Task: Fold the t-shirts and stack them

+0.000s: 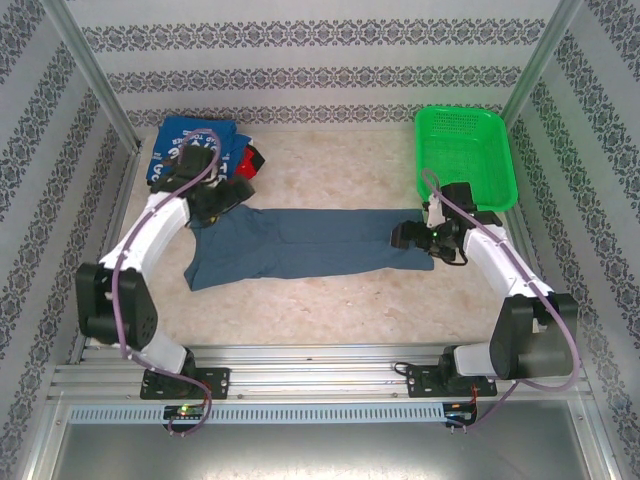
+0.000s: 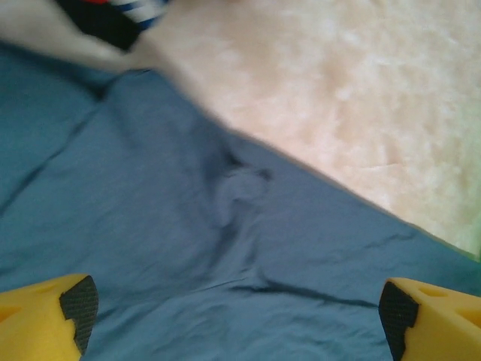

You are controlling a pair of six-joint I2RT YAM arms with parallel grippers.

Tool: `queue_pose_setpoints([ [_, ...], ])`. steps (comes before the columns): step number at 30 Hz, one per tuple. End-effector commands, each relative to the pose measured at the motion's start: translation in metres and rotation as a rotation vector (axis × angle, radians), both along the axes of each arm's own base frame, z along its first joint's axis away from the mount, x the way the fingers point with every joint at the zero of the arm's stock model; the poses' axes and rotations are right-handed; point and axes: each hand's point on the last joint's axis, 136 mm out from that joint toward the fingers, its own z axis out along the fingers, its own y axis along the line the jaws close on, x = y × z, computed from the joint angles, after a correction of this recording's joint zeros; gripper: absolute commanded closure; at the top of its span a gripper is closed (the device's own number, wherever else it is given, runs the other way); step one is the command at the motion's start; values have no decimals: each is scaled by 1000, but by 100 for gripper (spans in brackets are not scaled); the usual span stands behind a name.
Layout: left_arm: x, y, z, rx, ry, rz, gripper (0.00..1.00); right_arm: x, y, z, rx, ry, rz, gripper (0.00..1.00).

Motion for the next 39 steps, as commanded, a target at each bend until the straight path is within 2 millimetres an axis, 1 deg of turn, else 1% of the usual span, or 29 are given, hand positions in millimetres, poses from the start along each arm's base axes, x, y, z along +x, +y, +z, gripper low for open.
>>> queue_pose_setpoints([
  [1, -51, 21, -47, 21, 174, 66, 3, -18, -9, -15, -44, 107, -58, 2],
  [4, -84, 33, -74, 21, 241, 110, 5, -27, -17, -29, -72, 185, -106, 2],
  [7, -106, 45, -94, 32, 289, 150, 9, -32, -25, -41, -81, 231, -157, 2],
  [11, -125, 60, -112, 53, 336, 195, 13, -29, -29, -51, -61, 241, -196, 2],
  [14, -131, 67, -120, 63, 350, 217, 15, -23, -31, -58, -67, 252, -205, 5],
  [16, -129, 70, -123, 77, 340, 227, 16, -18, -31, -60, -66, 257, -212, 8],
  [21, -118, 74, -140, 85, 350, 244, 23, -13, -35, -73, -74, 284, -236, 15],
  [22, -115, 77, -143, 96, 349, 250, 25, -13, -36, -77, -82, 294, -242, 17],
  [23, -113, 80, -146, 112, 351, 257, 29, -13, -38, -81, -95, 300, -251, 18],
  [25, -107, 83, -151, 124, 358, 260, 45, -10, -42, -86, -107, 307, -268, 25],
  [26, -104, 84, -152, 131, 356, 257, 54, -8, -45, -89, -112, 312, -276, 31],
  [29, -90, 89, -154, 155, 353, 245, 72, -5, -52, -92, -149, 322, -291, 45],
  [30, -87, 89, -155, 161, 354, 239, 78, -5, -53, -93, -154, 325, -292, 51],
  [32, -77, 91, -154, 170, 352, 227, 88, -8, -54, -95, -158, 335, -293, 69],
  [34, -70, 93, -151, 182, 341, 222, 92, -15, -54, -95, -161, 354, -299, 84],
  [35, -67, 95, -149, 193, 338, 220, 92, -21, -54, -95, -162, 366, -302, 88],
  [38, -64, 97, -149, 213, 342, 202, 93, -42, -52, -96, -152, 396, -324, 96],
  [39, -63, 98, -150, 216, 348, 198, 93, -49, -50, -97, -145, 407, -332, 97],
])
